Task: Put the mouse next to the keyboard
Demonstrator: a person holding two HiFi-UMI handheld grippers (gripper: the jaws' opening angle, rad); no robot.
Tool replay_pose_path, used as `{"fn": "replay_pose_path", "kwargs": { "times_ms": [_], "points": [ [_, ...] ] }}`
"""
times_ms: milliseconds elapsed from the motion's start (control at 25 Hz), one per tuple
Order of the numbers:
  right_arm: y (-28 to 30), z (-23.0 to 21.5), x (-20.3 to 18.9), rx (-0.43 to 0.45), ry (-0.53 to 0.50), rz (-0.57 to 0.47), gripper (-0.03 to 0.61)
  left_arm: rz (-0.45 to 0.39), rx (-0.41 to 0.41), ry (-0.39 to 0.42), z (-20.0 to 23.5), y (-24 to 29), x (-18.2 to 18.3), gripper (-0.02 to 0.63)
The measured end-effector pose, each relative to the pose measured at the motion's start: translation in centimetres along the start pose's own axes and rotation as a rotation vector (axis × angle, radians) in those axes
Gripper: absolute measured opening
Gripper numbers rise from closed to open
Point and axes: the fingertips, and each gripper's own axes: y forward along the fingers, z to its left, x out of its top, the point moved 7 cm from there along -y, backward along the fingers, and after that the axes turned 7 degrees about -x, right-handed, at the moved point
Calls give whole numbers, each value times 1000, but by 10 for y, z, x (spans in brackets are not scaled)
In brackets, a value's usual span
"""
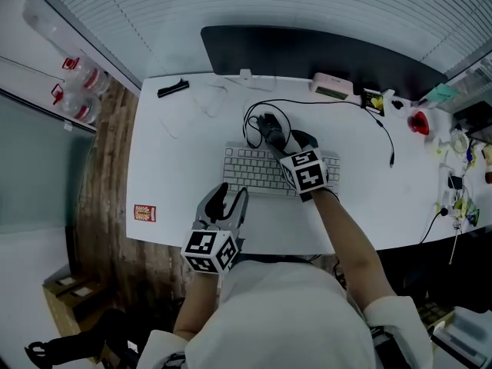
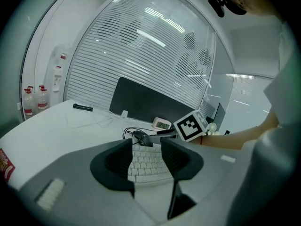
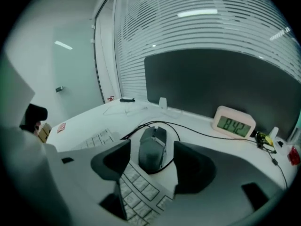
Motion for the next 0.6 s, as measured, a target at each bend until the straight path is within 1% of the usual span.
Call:
{"fn": "replay_pose_path", "kwargs": {
  "times_ms": [240, 480, 600],
  "points": [
    [37, 2, 2, 8, -26, 124, 297, 8, -8, -13, 13, 4, 3, 183],
    [64, 5, 4, 27, -53, 196, 316, 14, 2, -26, 24, 4, 4, 183],
    [73, 7, 3, 23, -87, 223, 316, 15, 9, -34, 30, 4, 4, 183]
  ]
}}
